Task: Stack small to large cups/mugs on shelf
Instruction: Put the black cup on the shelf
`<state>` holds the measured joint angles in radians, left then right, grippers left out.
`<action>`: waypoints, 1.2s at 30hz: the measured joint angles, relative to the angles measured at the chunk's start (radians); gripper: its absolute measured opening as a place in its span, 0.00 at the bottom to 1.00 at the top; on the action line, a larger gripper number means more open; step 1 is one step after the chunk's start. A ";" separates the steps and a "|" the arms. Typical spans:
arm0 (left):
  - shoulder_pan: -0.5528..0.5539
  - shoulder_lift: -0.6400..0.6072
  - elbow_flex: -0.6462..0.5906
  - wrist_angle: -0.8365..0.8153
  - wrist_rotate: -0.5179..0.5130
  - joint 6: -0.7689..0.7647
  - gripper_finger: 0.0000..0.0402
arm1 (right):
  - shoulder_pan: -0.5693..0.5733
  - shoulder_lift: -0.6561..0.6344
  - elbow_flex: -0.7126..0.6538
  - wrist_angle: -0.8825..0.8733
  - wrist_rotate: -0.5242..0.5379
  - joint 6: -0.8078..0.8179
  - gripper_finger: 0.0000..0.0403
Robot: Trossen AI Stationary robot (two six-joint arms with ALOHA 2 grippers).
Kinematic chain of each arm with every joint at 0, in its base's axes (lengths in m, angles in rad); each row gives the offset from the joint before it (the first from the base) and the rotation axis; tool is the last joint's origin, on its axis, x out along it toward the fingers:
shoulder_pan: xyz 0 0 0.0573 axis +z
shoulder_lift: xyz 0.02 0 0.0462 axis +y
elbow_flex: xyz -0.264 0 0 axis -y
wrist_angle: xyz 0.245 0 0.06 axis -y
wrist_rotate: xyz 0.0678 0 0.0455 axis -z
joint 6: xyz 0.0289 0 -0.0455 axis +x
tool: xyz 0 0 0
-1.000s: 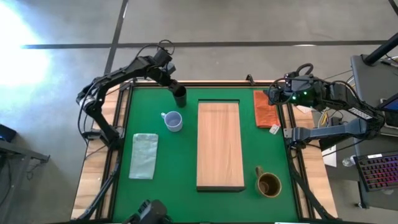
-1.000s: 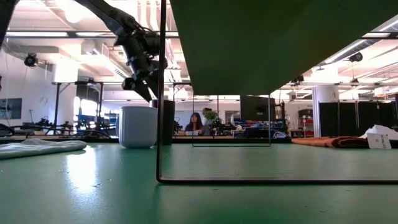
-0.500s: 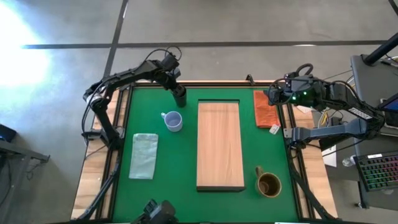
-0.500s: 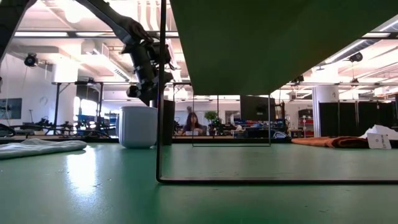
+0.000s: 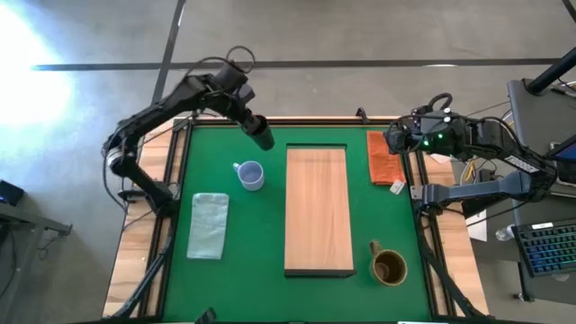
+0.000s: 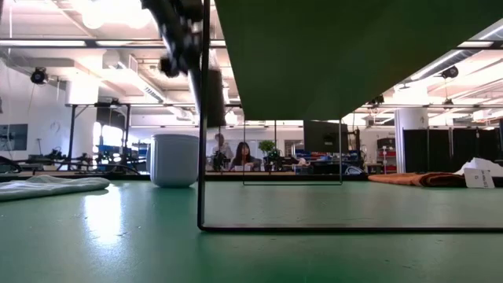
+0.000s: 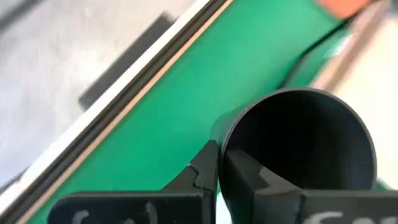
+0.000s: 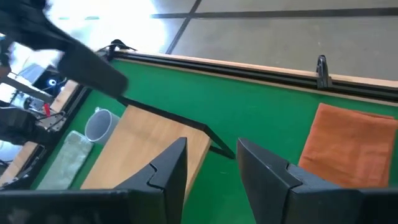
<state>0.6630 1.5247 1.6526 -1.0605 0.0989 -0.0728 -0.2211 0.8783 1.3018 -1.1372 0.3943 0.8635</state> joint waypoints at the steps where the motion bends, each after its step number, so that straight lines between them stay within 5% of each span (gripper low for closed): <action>1: -0.020 -0.014 0.035 -0.019 0.000 -0.008 0.00 | 0.000 0.000 0.000 -0.009 0.000 0.000 0.33; 8: -0.225 0.006 0.299 -0.006 -0.011 -0.027 0.00 | 0.000 0.029 -0.002 -0.154 -0.045 0.090 0.31; 14: -0.312 0.160 0.433 -0.014 -0.020 -0.025 0.00 | 0.023 0.089 -0.003 0.046 -0.182 0.015 0.22; 20: -0.341 0.284 0.490 -0.039 0.015 -0.021 0.00 | 0.061 0.161 -0.004 0.106 -0.192 -0.007 0.04; 36: -0.346 0.363 0.514 -0.024 0.084 -0.023 0.00 | 0.081 0.366 -0.076 0.305 -0.250 -0.008 0.02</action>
<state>0.3168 1.8873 2.1670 -1.0847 0.1824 -0.0959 -0.1402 1.2441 1.2259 -0.8322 0.1440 0.8555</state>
